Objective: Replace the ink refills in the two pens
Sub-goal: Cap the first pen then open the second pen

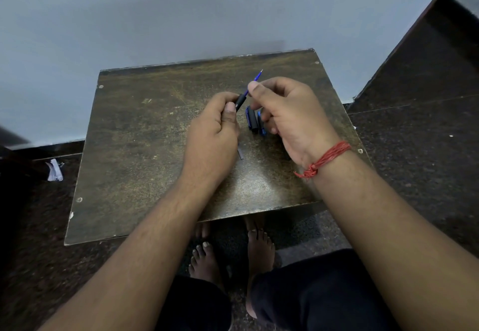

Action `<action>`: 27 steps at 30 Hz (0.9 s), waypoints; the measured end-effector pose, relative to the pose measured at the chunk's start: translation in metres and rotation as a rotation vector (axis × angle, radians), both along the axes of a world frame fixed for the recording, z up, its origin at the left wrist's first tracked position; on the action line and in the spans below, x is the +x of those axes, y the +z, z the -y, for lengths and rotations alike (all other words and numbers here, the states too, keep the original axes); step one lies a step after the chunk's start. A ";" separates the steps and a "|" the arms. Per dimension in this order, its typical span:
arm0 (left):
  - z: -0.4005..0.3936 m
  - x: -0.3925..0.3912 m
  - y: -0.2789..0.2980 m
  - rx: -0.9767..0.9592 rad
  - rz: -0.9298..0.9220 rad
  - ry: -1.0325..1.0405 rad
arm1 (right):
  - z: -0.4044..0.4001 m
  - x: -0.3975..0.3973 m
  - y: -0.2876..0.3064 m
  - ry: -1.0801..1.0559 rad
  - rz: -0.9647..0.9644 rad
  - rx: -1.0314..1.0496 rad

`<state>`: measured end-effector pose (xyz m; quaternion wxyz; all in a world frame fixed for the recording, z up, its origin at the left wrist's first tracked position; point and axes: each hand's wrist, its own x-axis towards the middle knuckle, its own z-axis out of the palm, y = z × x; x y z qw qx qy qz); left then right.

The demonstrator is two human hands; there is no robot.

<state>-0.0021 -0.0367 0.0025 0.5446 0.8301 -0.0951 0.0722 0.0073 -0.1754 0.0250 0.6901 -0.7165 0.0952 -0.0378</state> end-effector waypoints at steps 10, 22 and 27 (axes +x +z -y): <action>0.000 -0.001 -0.002 0.038 0.009 -0.045 | 0.010 0.003 0.006 -0.096 -0.030 0.270; -0.002 -0.002 -0.002 0.049 -0.021 -0.052 | 0.052 0.013 -0.006 -0.438 -0.058 0.382; -0.002 -0.002 -0.002 0.057 -0.026 -0.046 | 0.053 0.013 -0.010 -0.360 -0.126 0.218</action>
